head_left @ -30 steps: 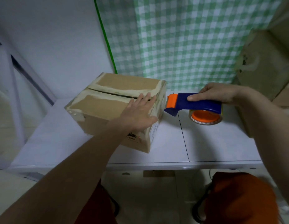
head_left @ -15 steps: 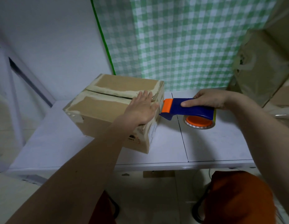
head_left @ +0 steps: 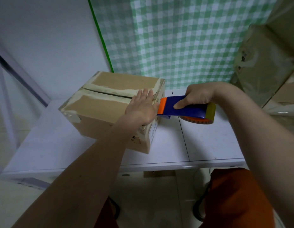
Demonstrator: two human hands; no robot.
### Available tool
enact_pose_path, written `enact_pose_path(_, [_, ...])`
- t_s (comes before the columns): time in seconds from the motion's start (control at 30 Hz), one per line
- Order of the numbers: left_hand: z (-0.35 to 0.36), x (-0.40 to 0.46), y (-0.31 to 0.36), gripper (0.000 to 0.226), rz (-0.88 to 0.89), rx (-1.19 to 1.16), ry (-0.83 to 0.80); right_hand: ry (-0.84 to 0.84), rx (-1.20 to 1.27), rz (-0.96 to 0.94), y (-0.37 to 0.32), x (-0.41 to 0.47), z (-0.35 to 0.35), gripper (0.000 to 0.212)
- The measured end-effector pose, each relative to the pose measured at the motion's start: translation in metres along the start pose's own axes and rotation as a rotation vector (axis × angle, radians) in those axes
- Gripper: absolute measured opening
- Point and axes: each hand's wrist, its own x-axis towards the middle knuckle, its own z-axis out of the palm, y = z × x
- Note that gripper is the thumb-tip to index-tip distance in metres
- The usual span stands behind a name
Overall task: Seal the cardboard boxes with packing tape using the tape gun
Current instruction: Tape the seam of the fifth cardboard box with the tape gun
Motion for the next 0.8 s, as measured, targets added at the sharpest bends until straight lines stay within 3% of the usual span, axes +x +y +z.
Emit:
enact_pose_path(0.17, [0.002,0.001,-0.001,0.059,0.004,0.021,-0.007,0.099,-0.329,0.126,0.009,0.004,0.032,0.034])
enact_pose_path(0.37, [-0.002,0.008,0.01,0.061,-0.073,-0.025,0.001,0.223,-0.037,0.083,0.018,0.018,0.039,0.04])
enact_pose_path(0.6, [-0.002,0.022,0.024,0.068,-0.216,-0.081,0.188,0.389,0.111,0.043,0.029,0.013,0.037,0.04])
enact_pose_path(0.8, [-0.001,0.033,0.027,0.062,-0.221,0.051,0.107,0.509,0.18,0.004,0.038,0.005,0.043,0.04])
